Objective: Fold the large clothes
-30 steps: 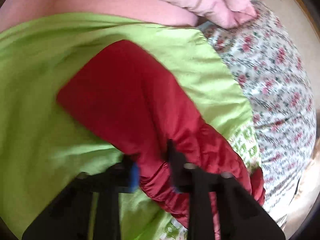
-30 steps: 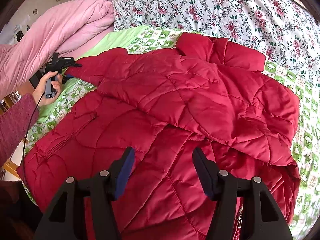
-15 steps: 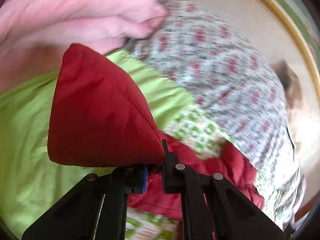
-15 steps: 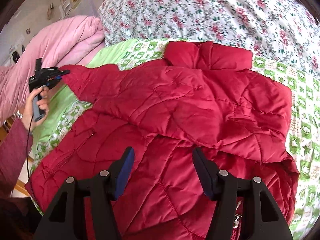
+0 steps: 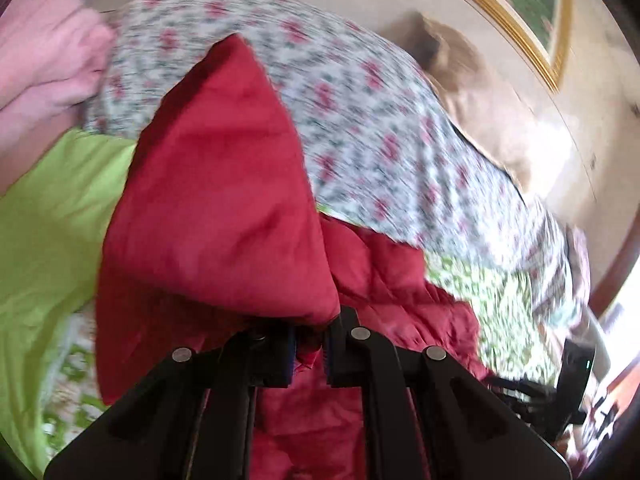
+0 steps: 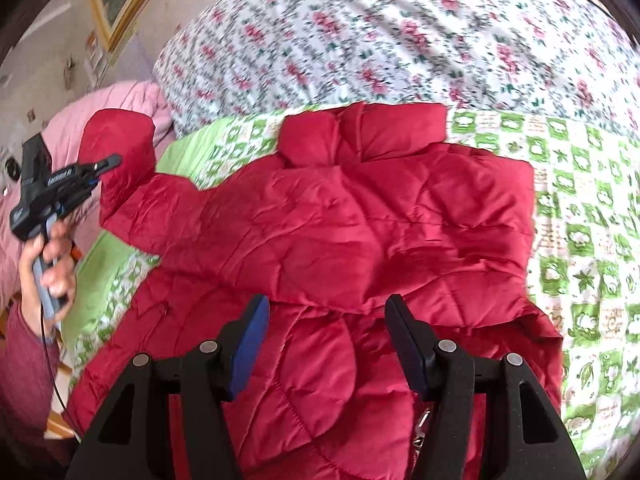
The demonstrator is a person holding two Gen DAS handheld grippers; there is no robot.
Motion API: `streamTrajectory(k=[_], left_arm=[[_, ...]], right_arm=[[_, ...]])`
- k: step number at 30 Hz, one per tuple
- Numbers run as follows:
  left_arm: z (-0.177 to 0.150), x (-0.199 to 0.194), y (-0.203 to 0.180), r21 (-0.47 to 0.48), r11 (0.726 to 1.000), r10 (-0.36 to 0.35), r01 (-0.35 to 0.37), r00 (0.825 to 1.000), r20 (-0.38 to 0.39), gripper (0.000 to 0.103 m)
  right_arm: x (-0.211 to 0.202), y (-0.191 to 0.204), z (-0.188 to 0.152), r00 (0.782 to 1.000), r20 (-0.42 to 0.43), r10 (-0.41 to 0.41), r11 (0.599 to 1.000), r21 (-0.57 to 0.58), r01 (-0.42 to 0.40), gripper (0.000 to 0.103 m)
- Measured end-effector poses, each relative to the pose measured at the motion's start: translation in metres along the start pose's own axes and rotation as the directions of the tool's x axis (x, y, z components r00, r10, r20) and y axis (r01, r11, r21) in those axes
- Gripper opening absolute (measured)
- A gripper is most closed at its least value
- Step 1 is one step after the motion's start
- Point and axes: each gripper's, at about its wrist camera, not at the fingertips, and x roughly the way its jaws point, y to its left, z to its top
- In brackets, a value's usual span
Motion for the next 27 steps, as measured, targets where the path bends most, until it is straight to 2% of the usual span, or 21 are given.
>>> streamTrajectory(k=[3, 7, 15, 17, 22, 25, 27], left_arm=[[-0.009, 0.016, -0.032, 0.072, 0.997, -0.021, 0.024, 0.999, -0.044, 0.008], [-0.023, 0.037, -0.071, 0.148, 0.987, -0.048, 0.061, 0.994, -0.095, 0.008], [-0.058, 0.081, -0.145, 0.335, 0.941, 0.007, 0.050, 0.986, -0.165, 0.008], [-0.072, 0.096, -0.156, 0.371, 0.928, 0.031, 0.040, 0.983, -0.184, 0.008], [-0.098, 0.117, -0.162, 0.389, 0.919, 0.042, 0.057, 0.969, -0.242, 0.008], [-0.108, 0.122, -0.158, 0.377, 0.923, 0.033, 0.073, 0.963, -0.268, 0.008], [-0.113, 0.124, -0.159, 0.375, 0.924, 0.030, 0.077, 0.962, -0.272, 0.008]], right_arm=[[-0.002, -0.010, 0.001, 0.999, 0.009, -0.032, 0.999, 0.022, 0.032, 0.062], [-0.004, -0.026, 0.003, 0.999, 0.024, -0.035, 0.996, 0.078, 0.033, 0.062], [-0.014, -0.056, 0.006, 0.997, 0.073, -0.040, 0.980, 0.197, 0.025, 0.063], [-0.015, -0.065, 0.006, 0.996, 0.082, -0.023, 0.971, 0.241, 0.002, 0.063], [-0.016, -0.086, 0.004, 0.993, 0.114, 0.032, 0.933, 0.353, -0.070, 0.063], [-0.009, -0.096, 0.006, 0.983, 0.133, 0.122, 0.889, 0.427, -0.168, 0.063], [0.000, -0.098, 0.010, 0.965, 0.151, 0.217, 0.842, 0.471, -0.263, 0.063]])
